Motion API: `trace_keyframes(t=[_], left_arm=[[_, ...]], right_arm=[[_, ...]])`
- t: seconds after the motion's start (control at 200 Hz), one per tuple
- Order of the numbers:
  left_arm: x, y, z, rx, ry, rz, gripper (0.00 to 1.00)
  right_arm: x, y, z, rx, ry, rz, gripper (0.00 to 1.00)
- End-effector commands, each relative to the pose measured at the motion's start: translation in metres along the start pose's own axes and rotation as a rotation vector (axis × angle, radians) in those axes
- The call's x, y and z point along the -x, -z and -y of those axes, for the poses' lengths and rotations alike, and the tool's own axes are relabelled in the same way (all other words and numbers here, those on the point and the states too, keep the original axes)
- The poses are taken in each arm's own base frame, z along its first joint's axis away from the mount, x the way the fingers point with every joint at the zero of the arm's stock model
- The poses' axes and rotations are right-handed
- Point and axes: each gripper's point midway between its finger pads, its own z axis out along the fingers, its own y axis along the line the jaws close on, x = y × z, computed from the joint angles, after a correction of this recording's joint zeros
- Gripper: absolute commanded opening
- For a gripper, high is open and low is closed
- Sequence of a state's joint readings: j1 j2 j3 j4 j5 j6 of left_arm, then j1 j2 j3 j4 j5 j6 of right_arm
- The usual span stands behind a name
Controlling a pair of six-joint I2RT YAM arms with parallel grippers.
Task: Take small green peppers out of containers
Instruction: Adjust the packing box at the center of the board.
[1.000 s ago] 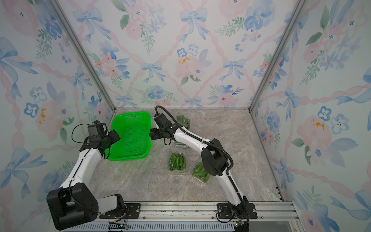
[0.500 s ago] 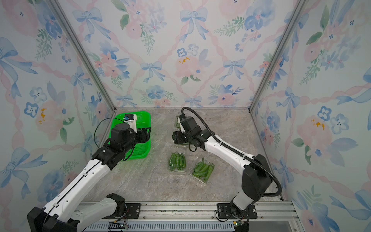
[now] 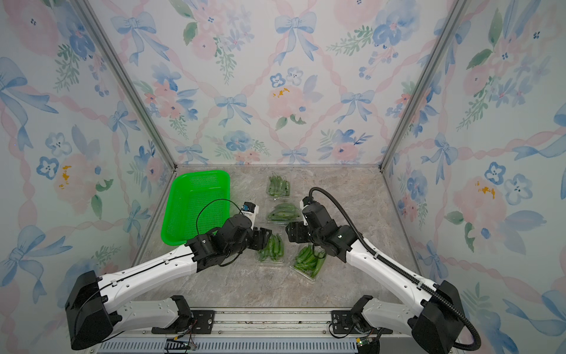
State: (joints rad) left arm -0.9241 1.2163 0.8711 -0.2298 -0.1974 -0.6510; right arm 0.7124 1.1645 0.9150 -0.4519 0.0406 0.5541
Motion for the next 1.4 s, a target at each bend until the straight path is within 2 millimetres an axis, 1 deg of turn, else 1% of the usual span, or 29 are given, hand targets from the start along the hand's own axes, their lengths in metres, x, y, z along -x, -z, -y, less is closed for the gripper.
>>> trace_keyframes(t=[0.0, 0.06, 0.11, 0.205, 0.325, 0.475, 0.555, 0.625, 0.765, 0.965, 1.05, 1.19, 1.275, 1.395], left_arm=[[-0.019, -0.004, 0.011, -0.034, 0.032, -0.031, 0.65], [-0.032, -0.004, 0.018, -0.062, 0.029, -0.062, 0.65], [-0.042, -0.002, 0.024, -0.081, 0.026, -0.083, 0.65], [-0.053, 0.001, 0.035, -0.12, 0.02, -0.104, 0.65], [-0.055, -0.002, 0.046, -0.158, 0.008, -0.111, 0.65], [-0.055, -0.011, 0.059, -0.192, -0.002, -0.127, 0.65], [-0.06, -0.016, 0.066, -0.204, -0.009, -0.149, 0.64], [-0.065, -0.018, 0.074, -0.213, -0.023, -0.161, 0.64], [-0.062, -0.025, 0.087, -0.231, -0.045, -0.159, 0.64], [-0.063, -0.044, 0.102, -0.25, -0.076, -0.179, 0.64], [-0.062, -0.052, 0.109, -0.258, -0.084, -0.179, 0.64], [-0.064, -0.068, 0.109, -0.238, -0.098, -0.188, 0.64], [-0.062, -0.077, 0.109, -0.234, -0.099, -0.192, 0.64], [-0.06, -0.088, 0.1, -0.218, -0.09, -0.198, 0.64]], right_arm=[[-0.019, 0.002, 0.021, -0.073, -0.06, -0.034, 0.81], [-0.024, 0.005, 0.028, -0.093, -0.063, -0.035, 0.81], [-0.028, 0.009, 0.035, -0.121, -0.099, -0.036, 0.81], [-0.036, 0.02, 0.051, -0.172, -0.108, -0.042, 0.81], [-0.049, 0.033, 0.078, -0.233, -0.18, -0.041, 0.81], [-0.068, 0.045, 0.098, -0.258, -0.253, -0.042, 0.81], [-0.08, 0.047, 0.106, -0.265, -0.288, -0.06, 0.81], [-0.087, 0.049, 0.11, -0.264, -0.321, -0.071, 0.8], [-0.095, 0.05, 0.11, -0.247, -0.373, -0.07, 0.78], [-0.116, 0.039, 0.112, -0.231, -0.456, -0.124, 0.77], [-0.118, 0.036, 0.112, -0.224, -0.481, -0.117, 0.77], [-0.119, 0.036, 0.11, -0.211, -0.495, -0.117, 0.76], [-0.119, 0.036, 0.11, -0.201, -0.512, -0.103, 0.76], [-0.12, 0.031, 0.11, -0.192, -0.529, -0.102, 0.76]])
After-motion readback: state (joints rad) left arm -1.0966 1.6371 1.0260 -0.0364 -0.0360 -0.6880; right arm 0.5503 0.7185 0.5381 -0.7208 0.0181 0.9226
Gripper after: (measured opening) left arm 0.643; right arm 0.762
